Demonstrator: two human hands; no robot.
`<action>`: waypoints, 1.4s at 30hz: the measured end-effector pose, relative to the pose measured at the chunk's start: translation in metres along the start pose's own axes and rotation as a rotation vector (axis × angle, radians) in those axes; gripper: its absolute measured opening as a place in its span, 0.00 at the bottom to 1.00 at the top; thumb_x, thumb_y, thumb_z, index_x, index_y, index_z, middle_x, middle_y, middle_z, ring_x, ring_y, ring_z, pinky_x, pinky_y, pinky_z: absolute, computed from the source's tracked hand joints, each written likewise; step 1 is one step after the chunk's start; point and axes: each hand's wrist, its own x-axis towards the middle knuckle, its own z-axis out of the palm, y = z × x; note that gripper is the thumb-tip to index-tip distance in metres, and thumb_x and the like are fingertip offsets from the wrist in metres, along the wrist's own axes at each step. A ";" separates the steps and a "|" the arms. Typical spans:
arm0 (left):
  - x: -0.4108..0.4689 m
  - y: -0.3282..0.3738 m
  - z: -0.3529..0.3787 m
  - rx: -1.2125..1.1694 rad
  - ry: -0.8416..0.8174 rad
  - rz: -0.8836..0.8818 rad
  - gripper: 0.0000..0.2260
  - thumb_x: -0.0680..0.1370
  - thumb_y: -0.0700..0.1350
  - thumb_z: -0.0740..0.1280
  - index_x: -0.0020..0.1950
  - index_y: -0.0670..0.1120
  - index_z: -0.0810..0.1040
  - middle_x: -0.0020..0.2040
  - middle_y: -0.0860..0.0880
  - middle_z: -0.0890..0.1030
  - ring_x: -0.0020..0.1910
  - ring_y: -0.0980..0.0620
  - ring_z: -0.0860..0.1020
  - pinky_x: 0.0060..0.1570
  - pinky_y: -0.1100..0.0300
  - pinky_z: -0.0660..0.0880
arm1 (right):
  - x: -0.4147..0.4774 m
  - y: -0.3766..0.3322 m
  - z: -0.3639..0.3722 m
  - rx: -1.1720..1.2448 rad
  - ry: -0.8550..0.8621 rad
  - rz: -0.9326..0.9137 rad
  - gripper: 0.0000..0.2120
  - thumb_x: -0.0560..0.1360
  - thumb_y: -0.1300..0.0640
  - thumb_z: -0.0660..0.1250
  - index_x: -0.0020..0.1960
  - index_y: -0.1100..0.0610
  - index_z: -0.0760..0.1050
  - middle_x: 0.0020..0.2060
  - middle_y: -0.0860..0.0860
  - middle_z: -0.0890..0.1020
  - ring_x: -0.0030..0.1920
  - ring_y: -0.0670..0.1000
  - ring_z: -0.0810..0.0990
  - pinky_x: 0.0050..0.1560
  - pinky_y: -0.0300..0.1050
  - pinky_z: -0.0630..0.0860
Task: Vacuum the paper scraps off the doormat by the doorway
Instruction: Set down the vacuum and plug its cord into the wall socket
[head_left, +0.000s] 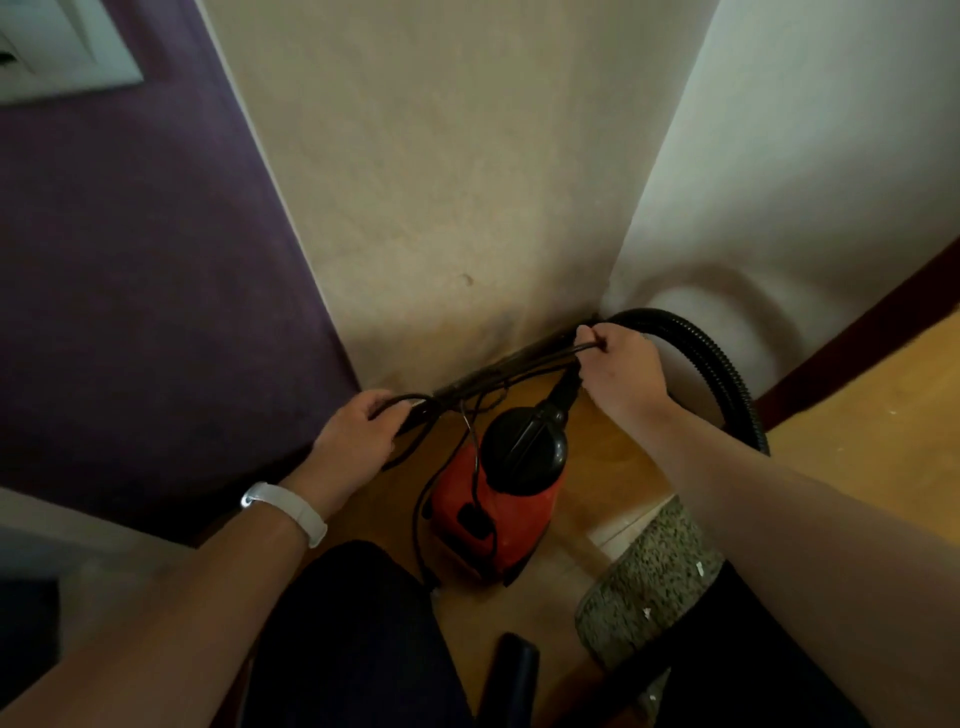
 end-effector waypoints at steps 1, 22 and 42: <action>0.002 0.003 0.005 0.041 -0.030 0.004 0.22 0.81 0.58 0.62 0.71 0.49 0.74 0.64 0.49 0.78 0.53 0.49 0.79 0.49 0.58 0.72 | -0.001 -0.005 -0.005 0.035 0.013 -0.027 0.19 0.84 0.48 0.58 0.40 0.56 0.76 0.32 0.56 0.80 0.30 0.55 0.77 0.32 0.48 0.72; -0.005 0.139 0.044 0.040 -0.182 0.683 0.21 0.83 0.56 0.56 0.33 0.48 0.65 0.30 0.51 0.63 0.28 0.57 0.62 0.32 0.59 0.59 | -0.028 -0.031 -0.099 0.039 -0.119 -0.573 0.09 0.80 0.54 0.68 0.60 0.51 0.82 0.46 0.43 0.84 0.44 0.41 0.78 0.43 0.31 0.73; -0.004 0.103 0.024 0.242 -0.231 0.706 0.23 0.80 0.63 0.60 0.31 0.50 0.65 0.26 0.55 0.64 0.25 0.58 0.65 0.29 0.65 0.60 | -0.023 -0.003 -0.115 -0.029 -0.251 -0.344 0.06 0.84 0.51 0.59 0.52 0.47 0.75 0.42 0.43 0.79 0.41 0.44 0.77 0.39 0.39 0.71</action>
